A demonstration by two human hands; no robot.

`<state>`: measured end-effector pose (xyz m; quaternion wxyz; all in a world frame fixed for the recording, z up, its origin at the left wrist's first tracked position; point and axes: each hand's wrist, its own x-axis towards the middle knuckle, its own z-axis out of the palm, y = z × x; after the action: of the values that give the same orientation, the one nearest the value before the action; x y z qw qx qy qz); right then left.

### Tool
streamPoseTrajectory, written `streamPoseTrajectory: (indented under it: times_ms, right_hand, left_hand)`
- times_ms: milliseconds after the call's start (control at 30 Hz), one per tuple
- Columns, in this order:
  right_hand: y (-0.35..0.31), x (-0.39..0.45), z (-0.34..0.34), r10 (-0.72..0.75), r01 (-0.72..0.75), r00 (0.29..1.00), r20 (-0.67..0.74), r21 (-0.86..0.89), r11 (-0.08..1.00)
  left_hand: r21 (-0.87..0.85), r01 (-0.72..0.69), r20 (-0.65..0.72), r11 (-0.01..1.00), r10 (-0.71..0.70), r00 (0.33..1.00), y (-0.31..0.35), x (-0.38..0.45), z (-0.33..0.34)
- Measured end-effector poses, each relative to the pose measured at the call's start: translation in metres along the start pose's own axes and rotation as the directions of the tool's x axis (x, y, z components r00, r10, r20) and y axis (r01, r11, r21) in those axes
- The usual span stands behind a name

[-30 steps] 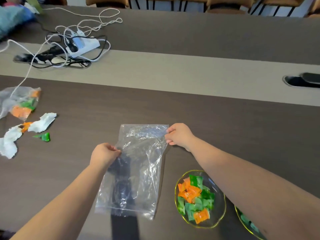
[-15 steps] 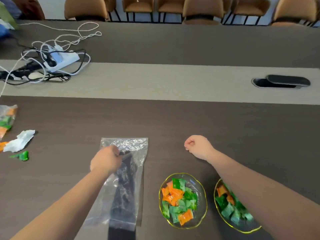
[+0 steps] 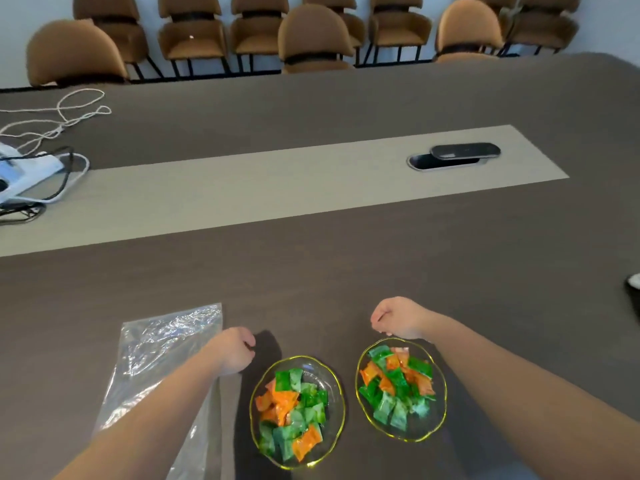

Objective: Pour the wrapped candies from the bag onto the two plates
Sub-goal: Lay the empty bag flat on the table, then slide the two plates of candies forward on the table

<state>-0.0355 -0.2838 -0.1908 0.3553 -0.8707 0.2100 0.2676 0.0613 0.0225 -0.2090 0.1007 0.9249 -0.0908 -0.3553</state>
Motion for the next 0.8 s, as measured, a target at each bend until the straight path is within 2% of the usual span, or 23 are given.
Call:
streamPoseTrajectory:
  times_ms: [100,200,300,367,467,600,700,800]
  right_hand:
    - [0.022,-0.007,-0.007,0.051,-0.037,0.993,0.105,-0.125,0.991]
    - [0.041,-0.014,-0.01,0.107,-0.061,0.976,0.19,-0.233,0.97]
    - [0.059,-0.01,-0.011,0.135,-0.103,0.981,0.14,-0.216,0.971]
    - [0.063,-0.006,-0.009,0.169,-0.142,0.971,0.168,-0.161,0.977]
    - [0.059,-0.002,-0.008,0.189,-0.16,0.957,0.218,-0.145,0.976]
    - [0.053,0.004,-0.009,0.172,-0.152,0.964,0.2,-0.115,0.982]
    - [0.049,0.005,-0.01,0.166,-0.151,0.973,0.158,-0.103,0.983]
    - [0.046,0.007,-0.011,0.171,-0.167,0.976,0.134,-0.044,0.985]
  left_hand:
    - [0.053,-0.002,0.114,0.999,-0.005,0.993,0.011,0.002,0.008]
    - [0.117,-0.008,0.157,0.993,-0.01,0.988,0.019,-0.001,0.02]
    - [0.205,-0.031,0.119,0.978,0.006,0.993,0.027,-0.001,0.031]
    - [0.231,-0.019,0.089,0.973,-0.002,0.996,0.032,-0.002,0.031]
    - [0.191,0.015,0.094,0.982,-0.033,0.995,0.036,-0.004,0.029]
    - [0.021,0.053,0.182,0.998,-0.056,0.982,0.033,0.002,0.03]
    - [0.058,0.028,0.251,0.998,-0.042,0.967,0.031,0.004,0.031]
    - [0.074,0.008,0.182,0.997,-0.022,0.983,0.027,0.003,0.032]
